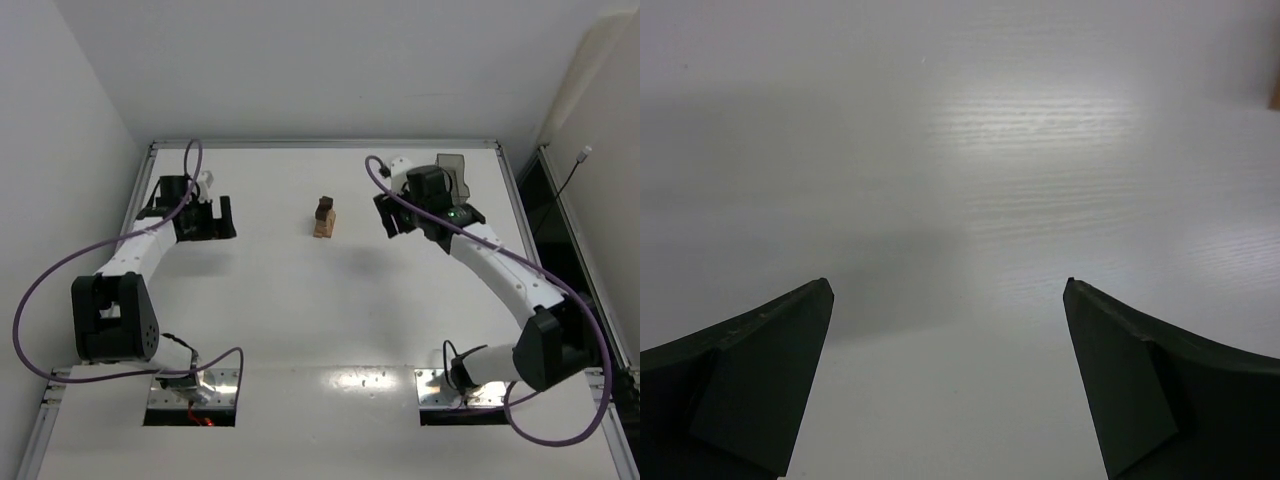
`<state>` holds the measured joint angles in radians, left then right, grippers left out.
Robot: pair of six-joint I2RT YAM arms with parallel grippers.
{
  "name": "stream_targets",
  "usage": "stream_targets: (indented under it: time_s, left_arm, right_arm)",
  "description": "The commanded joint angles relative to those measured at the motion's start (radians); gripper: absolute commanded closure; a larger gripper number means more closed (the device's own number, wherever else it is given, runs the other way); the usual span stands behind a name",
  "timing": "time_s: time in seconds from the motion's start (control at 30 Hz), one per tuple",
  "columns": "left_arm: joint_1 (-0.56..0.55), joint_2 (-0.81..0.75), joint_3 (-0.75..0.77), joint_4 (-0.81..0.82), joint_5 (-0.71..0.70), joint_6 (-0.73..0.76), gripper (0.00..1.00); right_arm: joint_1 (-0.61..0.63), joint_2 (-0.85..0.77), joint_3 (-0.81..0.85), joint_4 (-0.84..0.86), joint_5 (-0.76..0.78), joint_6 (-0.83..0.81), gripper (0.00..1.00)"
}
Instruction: Build the wood block tower
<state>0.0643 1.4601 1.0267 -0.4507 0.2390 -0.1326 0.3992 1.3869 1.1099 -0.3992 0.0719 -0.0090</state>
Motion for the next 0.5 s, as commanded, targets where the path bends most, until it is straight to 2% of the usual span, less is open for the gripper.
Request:
stream_targets:
  time_s: [0.0,0.17,0.47]
  left_arm:
    - [-0.012,-0.061,-0.037,0.064,-0.072,0.060,0.00]
    - [-0.012,-0.052,-0.082,0.089,-0.127,0.070,0.00]
    - [-0.012,-0.061,-0.103,0.119,-0.127,0.070,0.00]
  right_arm:
    - [-0.063,-0.078,-0.116,0.019,-0.046,-0.048,0.41]
    - [-0.181,-0.150,-0.234,0.043,-0.079,-0.005,0.41]
    - [-0.278,-0.150,-0.255,0.043,-0.113,0.015,0.41]
